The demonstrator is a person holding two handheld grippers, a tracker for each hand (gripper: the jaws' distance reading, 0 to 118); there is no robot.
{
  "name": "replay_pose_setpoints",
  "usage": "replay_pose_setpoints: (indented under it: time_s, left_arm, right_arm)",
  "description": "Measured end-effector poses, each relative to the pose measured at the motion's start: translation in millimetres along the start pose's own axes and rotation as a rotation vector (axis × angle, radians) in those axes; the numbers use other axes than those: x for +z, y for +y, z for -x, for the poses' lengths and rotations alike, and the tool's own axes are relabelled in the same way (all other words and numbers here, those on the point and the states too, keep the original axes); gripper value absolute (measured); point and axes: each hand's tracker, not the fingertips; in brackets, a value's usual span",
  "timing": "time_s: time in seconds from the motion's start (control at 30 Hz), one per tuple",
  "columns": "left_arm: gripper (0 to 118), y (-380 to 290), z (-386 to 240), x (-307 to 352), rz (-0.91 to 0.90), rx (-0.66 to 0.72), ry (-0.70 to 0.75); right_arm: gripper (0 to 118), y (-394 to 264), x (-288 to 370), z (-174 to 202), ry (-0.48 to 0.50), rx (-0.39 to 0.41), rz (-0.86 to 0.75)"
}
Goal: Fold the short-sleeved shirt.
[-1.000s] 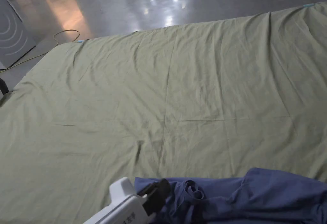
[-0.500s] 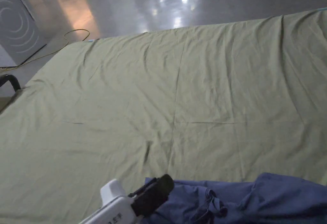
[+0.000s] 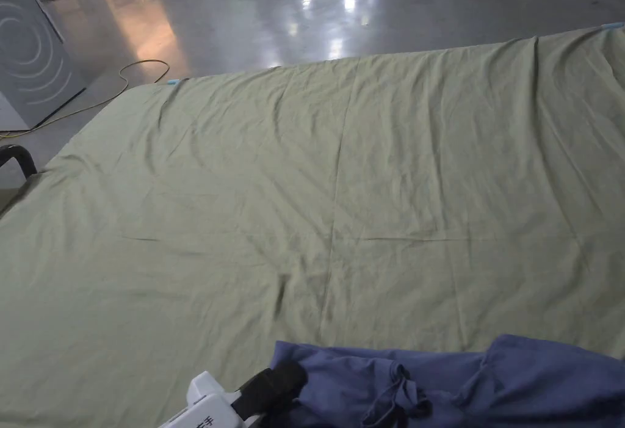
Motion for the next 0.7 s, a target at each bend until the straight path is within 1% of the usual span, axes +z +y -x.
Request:
replay_pose_setpoints:
  time_s: [0.07, 0.1, 0.13, 0.23, 0.33, 0.4, 0.47, 0.6, 0.63, 0.67, 0.7]
  left_arm:
    - [16, 12.4, -4.8, 21.7, -0.022, -0.008, -0.009]
    - [16, 18.2, -11.8, 33.1, -0.052, -0.058, -0.025]
    - [16, 26.7, -21.9, 47.4, -0.083, -0.111, -0.009]
    - [16, 51.4, -59.0, 85.4, -0.134, -0.304, 0.092]
    - [16, 49.5, -98.8, 97.0, -0.168, -0.402, 0.11]
    - [16, 27.6, -124.9, 85.0, -0.146, -0.425, 0.061]
    - [16, -7.3, -147.4, 59.6, -0.1, -0.477, 0.015]
    - [16, -90.2, -172.2, -12.8, 0.038, -0.646, 0.079]
    - [16, -106.5, -173.9, -30.5, 0.08, -0.664, 0.102]
    - [16, -119.2, -172.4, -44.0, 0.11, -0.621, 0.072]
    - [16, -128.7, -170.4, -55.8, 0.136, -0.61, 0.044]
  right_arm:
    - [0, 0.4, -1.2, -2.7, -0.003, -0.004, 0.002]
    - [0, 0.6, -1.9, -4.0, -0.003, -0.007, 0.001]
    - [0, 1.4, -2.7, -4.7, -0.002, -0.011, -0.001]
    - [0, 2.0, -6.0, -7.2, 0.004, -0.024, -0.009]
    - [0, 1.6, -9.5, -6.9, 0.01, -0.03, -0.013]
    - [0, 1.0, -10.7, -5.2, 0.011, -0.033, -0.012]
    - [0, 0.3, -9.8, -3.3, 0.012, -0.038, -0.013]
    - [0, -1.6, -0.4, -0.9, 0.005, -0.019, -0.016]
    - [0, -2.2, 3.0, -1.7, -0.004, -0.013, -0.015]
    - [0, -2.9, 7.2, -2.2, -0.012, -0.008, -0.015]
    - [0, -4.4, 11.0, -3.7, -0.022, -0.007, -0.017]
